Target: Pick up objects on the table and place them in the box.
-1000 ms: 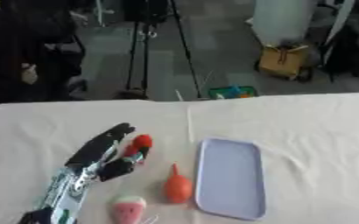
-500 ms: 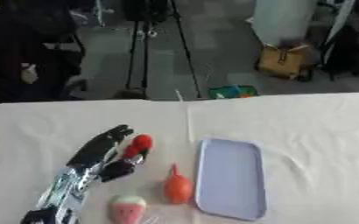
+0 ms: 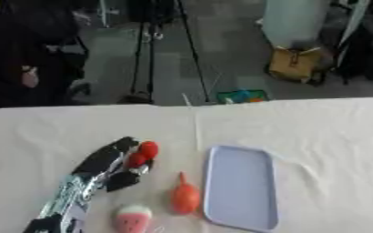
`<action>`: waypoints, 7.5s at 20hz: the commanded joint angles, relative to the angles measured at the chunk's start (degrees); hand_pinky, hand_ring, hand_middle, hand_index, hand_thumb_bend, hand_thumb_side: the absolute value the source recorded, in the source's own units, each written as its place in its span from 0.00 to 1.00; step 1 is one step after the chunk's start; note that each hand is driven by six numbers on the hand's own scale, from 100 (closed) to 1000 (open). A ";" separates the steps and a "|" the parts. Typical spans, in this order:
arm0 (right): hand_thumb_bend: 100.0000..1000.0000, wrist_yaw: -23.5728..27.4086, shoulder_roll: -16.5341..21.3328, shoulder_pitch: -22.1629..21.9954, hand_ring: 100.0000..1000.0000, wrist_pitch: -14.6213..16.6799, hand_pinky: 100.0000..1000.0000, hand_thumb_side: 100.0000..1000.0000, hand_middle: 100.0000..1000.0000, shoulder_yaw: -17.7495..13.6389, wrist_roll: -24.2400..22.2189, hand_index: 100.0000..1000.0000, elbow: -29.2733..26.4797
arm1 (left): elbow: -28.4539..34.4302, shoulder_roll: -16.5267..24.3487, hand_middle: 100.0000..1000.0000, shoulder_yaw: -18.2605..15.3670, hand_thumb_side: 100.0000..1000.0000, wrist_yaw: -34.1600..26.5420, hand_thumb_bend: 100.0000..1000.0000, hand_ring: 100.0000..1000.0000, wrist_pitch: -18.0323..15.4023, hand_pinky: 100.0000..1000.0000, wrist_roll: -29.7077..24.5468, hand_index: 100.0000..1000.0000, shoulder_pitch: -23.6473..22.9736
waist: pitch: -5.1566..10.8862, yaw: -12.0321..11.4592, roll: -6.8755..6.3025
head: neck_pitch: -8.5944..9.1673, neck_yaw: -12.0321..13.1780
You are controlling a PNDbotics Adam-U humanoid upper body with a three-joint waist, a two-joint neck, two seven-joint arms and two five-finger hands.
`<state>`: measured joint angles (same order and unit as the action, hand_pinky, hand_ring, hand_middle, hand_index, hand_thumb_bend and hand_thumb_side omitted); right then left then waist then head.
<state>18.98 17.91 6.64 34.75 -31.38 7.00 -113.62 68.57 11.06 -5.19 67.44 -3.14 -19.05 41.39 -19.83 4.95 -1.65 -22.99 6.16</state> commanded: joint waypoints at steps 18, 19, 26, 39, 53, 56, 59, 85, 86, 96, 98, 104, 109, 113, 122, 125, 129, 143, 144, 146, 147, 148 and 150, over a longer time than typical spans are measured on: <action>0.00 0.97 0.67 0.63 0.81 0.36 0.74 0.93 0.72 -0.05 -0.69 0.68 -0.97 | -3.03 2.57 1.00 -1.15 1.00 2.67 0.19 1.00 1.30 1.00 -2.98 1.00 3.09 | 0.46 0.73 0.20 | 1.60 1.00; 0.00 1.00 0.66 0.63 0.81 0.36 0.74 0.93 0.72 -0.05 -0.73 0.68 -0.97 | -3.19 2.60 1.00 -1.17 1.00 2.73 0.19 1.00 1.27 1.00 -2.96 1.00 3.14 | 0.44 0.74 0.20 | 1.61 1.00; 0.00 1.12 0.64 0.61 0.81 0.38 0.74 0.93 0.72 -0.10 -0.92 0.68 -0.97 | -3.06 2.55 0.86 -0.96 0.97 3.57 0.00 1.00 0.94 0.93 -3.39 1.00 3.29 | 0.39 0.65 0.18 | 1.43 1.04; 0.00 1.47 0.71 0.68 0.81 0.20 0.74 0.93 0.72 -0.28 -0.68 0.69 -0.97 | -2.93 2.27 0.71 -0.95 0.82 6.59 0.00 0.87 0.42 0.79 -4.83 0.93 3.59 | 0.50 0.67 0.13 | 1.56 0.94; 0.00 1.62 0.55 0.56 0.82 0.10 0.75 0.92 0.72 -0.41 -0.48 0.69 -0.97 | -2.92 2.16 0.48 -0.94 0.82 7.36 0.00 0.69 0.50 0.62 -3.07 0.69 3.64 | 0.45 0.81 0.20 | 1.95 0.89; 0.00 1.57 0.55 0.57 0.82 -0.01 0.75 0.91 0.72 -0.40 -0.51 0.69 -0.97 | -2.18 2.13 0.44 -0.89 0.80 6.36 0.00 0.62 0.10 0.58 -2.55 0.66 3.81 | 0.54 0.79 0.15 | 2.01 0.86; 0.00 1.57 0.58 0.59 0.82 -0.09 0.75 0.91 0.72 -0.39 -0.50 0.69 -0.97 | -1.43 2.36 0.42 -0.86 0.78 5.79 0.00 0.59 -0.03 0.56 -2.09 0.65 3.97 | 0.57 0.87 0.11 | 2.11 0.91; 0.00 1.76 0.86 0.49 0.82 -0.29 0.76 0.91 0.72 -0.25 -0.30 0.69 -0.97 | 8.21 3.92 0.31 -0.24 0.66 4.44 0.00 0.44 0.01 0.42 7.21 0.56 5.88 | 1.14 1.12 -0.06 | 2.35 0.83; 0.00 1.80 0.91 0.50 0.82 -0.31 0.76 0.91 0.72 -0.24 -0.29 0.69 -0.97 | 9.24 3.89 0.31 -0.20 0.66 4.02 0.00 0.44 0.09 0.42 6.71 0.56 5.91 | 1.17 1.12 -0.07 | 2.33 0.82; 0.00 2.05 1.21 0.59 0.82 -0.55 0.77 0.91 0.72 -0.19 -0.06 0.69 -0.97 | 22.13 2.06 0.28 2.63 0.65 -1.88 0.00 0.43 -0.59 0.42 -0.18 0.55 5.48 | 1.56 1.27 -0.25 | 2.31 0.70; 0.00 2.05 1.25 0.62 0.82 -0.60 0.77 0.91 0.72 -0.17 -0.05 0.69 -0.97 | 24.49 1.52 0.28 3.92 0.65 -3.36 0.00 0.42 -1.36 0.41 -1.27 0.55 4.96 | 1.57 1.33 -0.30 | 2.40 0.69; 0.00 1.95 1.30 0.71 0.82 -0.73 0.77 0.91 0.72 -0.15 -0.08 0.69 -0.97 | 29.44 0.66 0.27 7.10 0.65 -5.60 0.00 0.43 -3.07 0.42 -1.96 0.55 3.54 | 1.49 1.41 -0.52 | 2.63 0.61; 0.00 1.82 1.32 0.95 0.83 -0.94 0.78 0.91 0.72 -0.06 -0.28 0.69 -0.97 | 33.68 0.29 0.27 11.01 0.64 -7.40 0.00 0.43 -5.75 0.42 -1.02 0.55 2.92 | 1.29 1.52 -0.84 | 2.91 0.64; 0.00 1.76 1.25 1.12 0.83 -1.06 0.78 0.90 0.72 0.01 -0.44 0.69 -0.97 | 35.45 0.00 0.27 13.29 0.63 -7.62 0.00 0.43 -7.34 0.42 -0.61 0.56 2.48 | 1.12 1.62 -0.97 | 3.19 0.78; 0.00 1.83 1.19 1.26 0.83 -1.15 0.78 0.91 0.72 0.15 -0.78 0.69 -0.97 | 34.82 -0.53 0.30 17.84 0.62 -5.33 0.00 0.45 -12.09 0.44 -0.29 0.56 1.77 | 0.96 1.81 -1.08 | 3.45 1.18; 0.00 1.88 1.12 1.26 0.83 -1.13 0.79 0.91 0.72 0.21 -0.87 0.69 -0.97 | 33.18 -0.86 0.31 18.79 0.62 -3.89 0.00 0.45 -13.43 0.44 -0.06 0.57 1.57 | 0.91 1.87 -1.03 | 3.47 1.26; 0.00 1.96 1.09 1.26 0.83 -1.07 0.79 0.91 0.72 0.28 -1.02 0.69 -0.97 | 30.68 -1.21 0.32 19.65 0.62 -1.69 0.00 0.46 -15.01 0.45 0.91 0.57 1.53 | 0.86 1.82 -0.98 | 3.50 1.34; 0.00 2.04 1.24 1.16 0.83 -1.18 0.80 0.91 0.72 0.31 -1.10 0.69 -0.97 | 30.42 -0.97 0.77 18.93 1.00 -2.72 0.00 0.82 -16.25 0.83 4.38 0.99 2.18 | 1.17 1.46 -1.01 | 3.56 1.02; 0.00 2.06 1.24 1.14 0.83 -1.19 0.80 0.91 0.72 0.30 -1.07 0.69 -0.97 | 31.30 -0.86 0.78 18.36 1.00 -4.19 0.00 0.81 -15.70 0.81 4.86 0.98 2.32 | 1.23 1.39 -0.96 | 3.58 0.87; 0.00 2.13 1.30 1.07 0.83 -1.18 0.80 0.91 0.72 0.30 -0.99 0.69 -0.97 | 33.79 -0.47 0.75 16.59 1.00 -8.86 0.00 0.78 -13.39 0.79 6.58 0.97 2.70 | 1.40 1.20 -0.85 | 3.53 0.49; 0.00 2.18 1.33 1.03 0.83 -1.17 0.80 0.91 0.72 0.28 -0.93 0.69 -0.97 | 35.02 -0.25 0.75 15.66 1.00 -11.50 0.00 0.78 -11.97 0.79 7.51 0.97 2.87 | 1.47 1.13 -0.81 | 3.52 0.35; 0.00 2.21 1.36 1.01 0.83 -1.15 0.80 0.91 0.72 0.28 -0.88 0.69 -0.97 | 35.95 0.03 0.74 15.15 1.00 -13.64 0.00 0.77 -10.86 0.78 7.94 0.97 2.94 | 1.50 1.11 -0.79 | 3.52 0.28; 0.00 2.26 1.36 0.94 0.83 -1.11 0.80 0.91 0.72 0.26 -0.80 0.69 -0.97 | 37.75 0.19 0.68 13.73 1.00 -17.15 0.00 0.72 -8.82 0.73 8.98 0.92 3.22 | 1.59 1.02 -0.68 | 3.51 -0.04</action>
<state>20.80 17.45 7.50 33.64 -31.00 6.04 -113.62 104.17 10.23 9.75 52.52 -13.11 -10.54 43.41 -19.68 5.96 -2.74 -20.05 6.37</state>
